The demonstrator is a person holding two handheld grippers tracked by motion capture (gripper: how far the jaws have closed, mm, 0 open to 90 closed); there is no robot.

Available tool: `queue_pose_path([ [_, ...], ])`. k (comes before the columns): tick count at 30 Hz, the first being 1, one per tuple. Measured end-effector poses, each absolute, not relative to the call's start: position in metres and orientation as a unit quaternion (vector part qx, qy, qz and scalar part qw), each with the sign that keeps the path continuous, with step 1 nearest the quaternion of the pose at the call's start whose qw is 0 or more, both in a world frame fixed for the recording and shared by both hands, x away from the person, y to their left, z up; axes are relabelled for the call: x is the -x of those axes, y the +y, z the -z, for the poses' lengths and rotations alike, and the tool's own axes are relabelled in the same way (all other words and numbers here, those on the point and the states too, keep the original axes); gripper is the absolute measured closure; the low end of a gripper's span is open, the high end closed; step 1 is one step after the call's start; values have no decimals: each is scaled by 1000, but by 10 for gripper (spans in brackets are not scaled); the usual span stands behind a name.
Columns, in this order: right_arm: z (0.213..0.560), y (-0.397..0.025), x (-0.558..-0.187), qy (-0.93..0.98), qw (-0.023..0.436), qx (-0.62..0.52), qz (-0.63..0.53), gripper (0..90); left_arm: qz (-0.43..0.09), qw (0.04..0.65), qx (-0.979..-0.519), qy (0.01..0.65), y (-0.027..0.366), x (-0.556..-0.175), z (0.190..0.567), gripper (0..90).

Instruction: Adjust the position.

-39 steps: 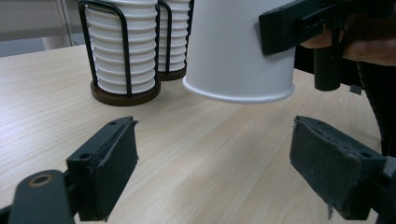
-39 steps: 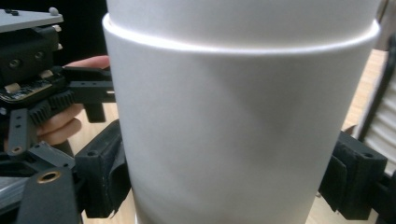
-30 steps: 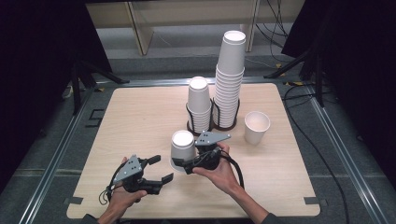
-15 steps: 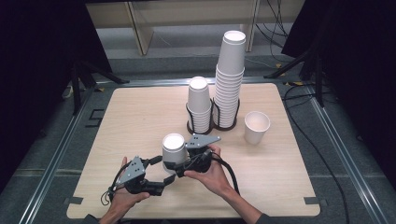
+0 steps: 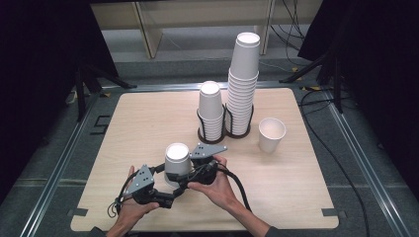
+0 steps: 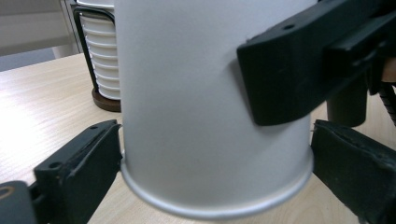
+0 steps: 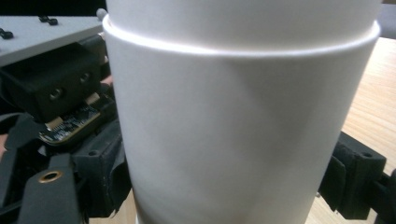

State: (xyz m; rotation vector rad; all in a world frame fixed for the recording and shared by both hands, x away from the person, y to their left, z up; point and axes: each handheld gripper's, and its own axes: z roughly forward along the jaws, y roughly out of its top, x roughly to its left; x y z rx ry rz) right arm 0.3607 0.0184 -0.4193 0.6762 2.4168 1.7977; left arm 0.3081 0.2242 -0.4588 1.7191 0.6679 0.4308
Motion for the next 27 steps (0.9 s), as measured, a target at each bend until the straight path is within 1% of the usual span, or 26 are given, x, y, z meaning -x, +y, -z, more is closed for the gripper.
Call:
queue_pose_path([
  [3,419,20,-360,785,27,-220,-579,174,-183,589,-732,287,224,-309,459,13],
  [7,420,22,-360,777,17,-221,-589,174,-186,581,-735,296,226,-308,457,10],
  [9,421,23,-361,775,15,-221,-592,174,-185,593,-725,297,226,-309,458,9],
  [11,422,25,-360,773,2,-225,-594,174,-185,585,-729,304,226,-309,457,6],
  [12,422,24,-361,777,16,-223,-589,174,-185,585,-729,303,227,-309,457,7],
  [14,422,26,-360,774,2,-224,-592,174,-185,585,-729,304,227,-309,457,7],
  [15,422,26,-361,776,8,-220,-591,174,-184,584,-730,303,226,-309,457,8],
  [17,423,26,-362,777,6,-218,-590,173,-185,581,-732,303,227,-309,458,12],
  [18,423,26,-360,776,-5,-230,-588,173,-185,581,-732,304,227,-308,458,12],
  [19,422,25,-360,780,-2,-233,-581,172,-185,581,-732,305,227,-308,457,13],
  [22,423,27,-359,781,-10,-231,-580,161,-180,584,-730,306,226,-309,458,31],
  [23,423,27,-361,782,0,-223,-582,156,-180,583,-731,306,226,-309,458,38],
  [27,422,27,-360,780,-4,-228,-582,138,-185,582,-732,302,227,-308,457,72],
])
